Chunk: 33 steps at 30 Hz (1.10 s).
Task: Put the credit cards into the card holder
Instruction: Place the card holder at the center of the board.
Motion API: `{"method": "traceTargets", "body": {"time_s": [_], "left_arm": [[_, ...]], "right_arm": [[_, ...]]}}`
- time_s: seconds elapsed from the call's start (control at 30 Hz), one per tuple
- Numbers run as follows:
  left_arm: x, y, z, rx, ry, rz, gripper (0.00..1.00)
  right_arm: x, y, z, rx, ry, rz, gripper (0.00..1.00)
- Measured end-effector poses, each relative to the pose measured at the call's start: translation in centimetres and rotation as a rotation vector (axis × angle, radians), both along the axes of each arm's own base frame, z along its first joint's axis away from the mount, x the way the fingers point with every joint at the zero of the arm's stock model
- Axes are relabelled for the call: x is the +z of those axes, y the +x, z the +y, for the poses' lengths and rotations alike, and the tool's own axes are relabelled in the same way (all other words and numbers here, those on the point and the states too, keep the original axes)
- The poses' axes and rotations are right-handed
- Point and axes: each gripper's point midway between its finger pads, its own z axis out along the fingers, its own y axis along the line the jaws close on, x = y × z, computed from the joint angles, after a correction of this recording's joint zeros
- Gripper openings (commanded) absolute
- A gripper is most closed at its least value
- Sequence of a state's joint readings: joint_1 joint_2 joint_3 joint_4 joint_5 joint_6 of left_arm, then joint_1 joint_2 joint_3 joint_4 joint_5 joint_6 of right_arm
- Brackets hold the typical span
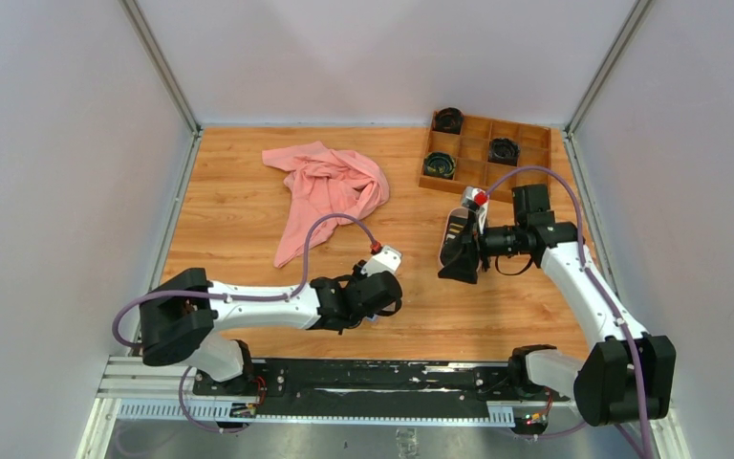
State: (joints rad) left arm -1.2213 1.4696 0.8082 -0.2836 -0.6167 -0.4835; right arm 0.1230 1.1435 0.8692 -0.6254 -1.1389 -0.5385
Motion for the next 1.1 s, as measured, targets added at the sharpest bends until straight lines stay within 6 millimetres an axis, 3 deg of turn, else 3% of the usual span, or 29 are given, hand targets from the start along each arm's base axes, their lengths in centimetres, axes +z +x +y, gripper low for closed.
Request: {"method": "traceTargets", "body": {"time_s": [0.17,0.47,0.6,0.87,1.1], "left_arm": [[-0.3,-0.7,-0.6,-0.031,-0.019,0.043,0.46],[1.3,-2.4,-3.3,-0.111,-0.175,0.118,0.53],[1.1,-3.0,-3.9,-0.125,-0.235,0.144,0.53],[-2.0,-3.8,-3.0,-0.097,-0.311,0.234,0.49],[-1.9,-3.8,-3.5,-0.082,-0.393,0.260,0.37]], "right_arm": [[-0.1,-0.2,0.1,0.008,0.015,0.007,0.83],[-1.0,-0.5,0.7,0.021,0.057,0.106,0.82],[-1.6,-0.7,0.7,0.025,0.063,0.132,0.81],[-2.5,-1.5,1.7,0.058,0.065,0.168,0.78],[-4.8,-3.0,3.7,0.098,0.025,0.281,0.72]]}}
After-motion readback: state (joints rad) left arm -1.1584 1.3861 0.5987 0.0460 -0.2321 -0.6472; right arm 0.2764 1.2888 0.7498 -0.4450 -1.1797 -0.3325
